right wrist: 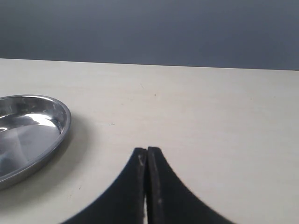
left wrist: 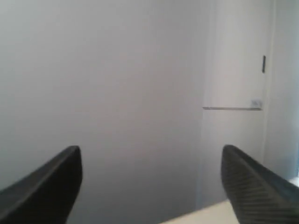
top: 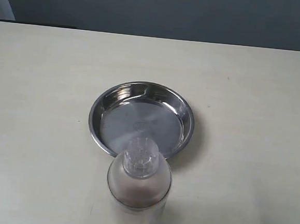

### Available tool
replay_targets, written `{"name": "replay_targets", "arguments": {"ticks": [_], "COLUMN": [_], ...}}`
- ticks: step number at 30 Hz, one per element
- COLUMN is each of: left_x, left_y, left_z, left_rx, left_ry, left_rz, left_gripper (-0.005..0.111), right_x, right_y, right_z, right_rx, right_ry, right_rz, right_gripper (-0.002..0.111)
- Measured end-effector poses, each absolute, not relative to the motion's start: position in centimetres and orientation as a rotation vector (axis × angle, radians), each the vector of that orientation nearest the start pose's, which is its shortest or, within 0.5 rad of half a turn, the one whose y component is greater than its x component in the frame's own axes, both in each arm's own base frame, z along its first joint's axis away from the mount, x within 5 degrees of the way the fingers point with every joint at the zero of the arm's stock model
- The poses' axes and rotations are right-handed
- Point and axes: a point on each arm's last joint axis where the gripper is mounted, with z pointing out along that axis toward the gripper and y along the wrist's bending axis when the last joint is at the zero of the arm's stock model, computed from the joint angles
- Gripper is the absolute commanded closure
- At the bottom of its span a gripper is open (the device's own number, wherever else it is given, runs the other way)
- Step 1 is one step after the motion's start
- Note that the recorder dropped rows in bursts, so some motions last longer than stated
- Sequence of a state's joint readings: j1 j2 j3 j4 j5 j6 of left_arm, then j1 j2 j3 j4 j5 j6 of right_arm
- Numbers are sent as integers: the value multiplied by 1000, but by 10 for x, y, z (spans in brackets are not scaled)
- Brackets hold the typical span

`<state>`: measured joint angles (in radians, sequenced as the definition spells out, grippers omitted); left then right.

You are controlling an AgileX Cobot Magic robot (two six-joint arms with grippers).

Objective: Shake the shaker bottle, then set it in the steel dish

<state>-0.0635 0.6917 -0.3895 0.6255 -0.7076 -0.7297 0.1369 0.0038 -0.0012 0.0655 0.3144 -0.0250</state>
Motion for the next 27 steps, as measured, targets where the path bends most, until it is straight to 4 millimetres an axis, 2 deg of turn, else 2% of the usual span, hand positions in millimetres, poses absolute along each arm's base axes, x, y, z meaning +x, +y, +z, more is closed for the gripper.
{"name": "replay_targets", "arguments": {"ticks": [3,7,11,16,20,27], "left_x": [147,156,155,157,158,161], "left_y": [-55,-70,-79,-85,-99,-121], "left_z": [318,293,284,281,270,247], "left_rx": [350,550,654,689,759,939], "left_ry": [1319,1426,1397,1365,1375,1364], "left_rz": [-572,-669,-790,-892,-1007,-1025], "left_gripper": [20,20,20,17,14,14], "right_x": [54,54,54,54,54,54], "right_y": [9,9,9,9,9,9], "right_z": [185,185,185,185,185,185], "right_rx": [-104,-104,-104,-104,-104,-104], "right_ry": [1799,1799,1799,1799,1799,1799], "right_rz": [143,143,143,143,143,143], "right_gripper": [109,109,109,109,109,109]}}
